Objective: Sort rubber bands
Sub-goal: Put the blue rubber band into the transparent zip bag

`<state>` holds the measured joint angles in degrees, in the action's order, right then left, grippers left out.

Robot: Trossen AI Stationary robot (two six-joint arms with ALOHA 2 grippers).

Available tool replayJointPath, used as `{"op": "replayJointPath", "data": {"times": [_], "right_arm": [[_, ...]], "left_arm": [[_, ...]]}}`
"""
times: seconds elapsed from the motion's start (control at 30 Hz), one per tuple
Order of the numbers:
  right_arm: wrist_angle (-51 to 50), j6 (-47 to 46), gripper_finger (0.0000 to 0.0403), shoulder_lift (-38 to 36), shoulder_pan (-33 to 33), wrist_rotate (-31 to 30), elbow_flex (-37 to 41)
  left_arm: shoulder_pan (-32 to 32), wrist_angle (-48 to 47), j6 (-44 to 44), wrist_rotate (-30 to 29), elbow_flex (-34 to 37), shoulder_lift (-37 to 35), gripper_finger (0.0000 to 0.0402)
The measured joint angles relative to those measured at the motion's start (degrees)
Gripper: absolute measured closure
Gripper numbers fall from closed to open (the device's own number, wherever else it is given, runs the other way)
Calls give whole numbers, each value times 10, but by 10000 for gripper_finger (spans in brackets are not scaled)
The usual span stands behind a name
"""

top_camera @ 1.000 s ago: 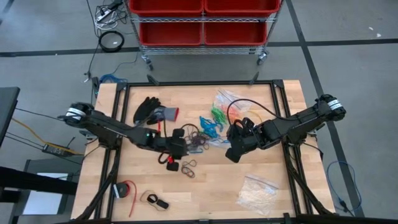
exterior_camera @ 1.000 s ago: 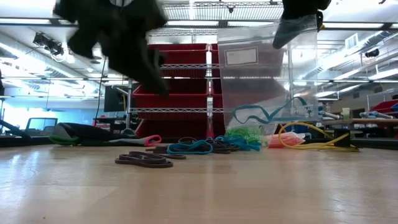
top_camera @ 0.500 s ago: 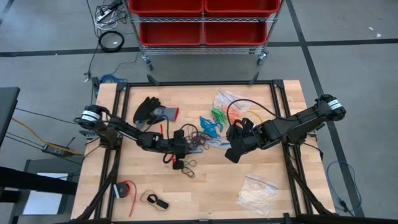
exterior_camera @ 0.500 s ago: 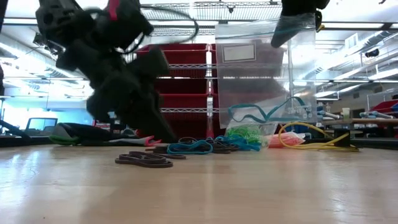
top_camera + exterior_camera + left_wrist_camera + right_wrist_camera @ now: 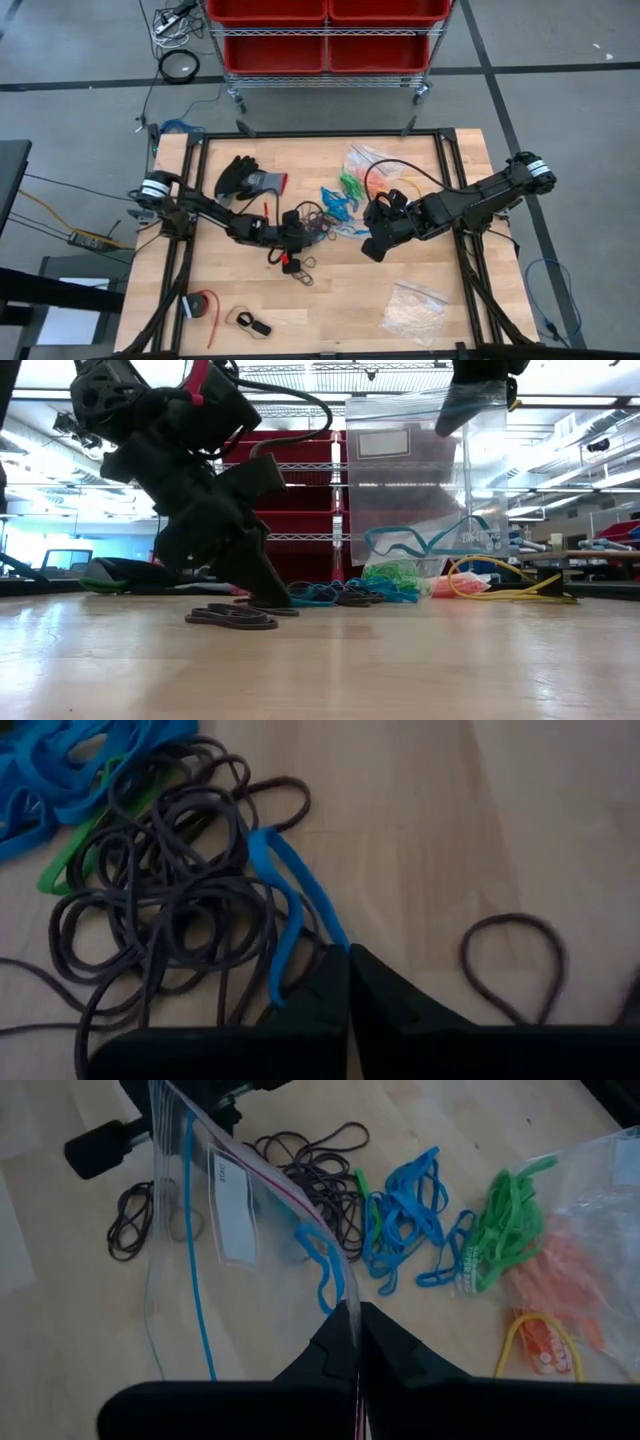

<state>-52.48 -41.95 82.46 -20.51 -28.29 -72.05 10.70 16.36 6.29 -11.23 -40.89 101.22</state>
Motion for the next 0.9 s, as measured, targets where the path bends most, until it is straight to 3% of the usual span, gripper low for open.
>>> {"op": "replayJointPath", "data": {"times": [0.6,0.8,0.9], "right_arm": [[0,-3,403,0,-4,-2,2],[1,-3,403,0,-4,-2,2],[6,-3,403,2,-4,-2,2]], "left_arm": [[48,-19,-2,-23,-6,-167,400],[48,56,-32,-20,-6,-222,401],[48,110,-56,11,-6,-239,401]]}}
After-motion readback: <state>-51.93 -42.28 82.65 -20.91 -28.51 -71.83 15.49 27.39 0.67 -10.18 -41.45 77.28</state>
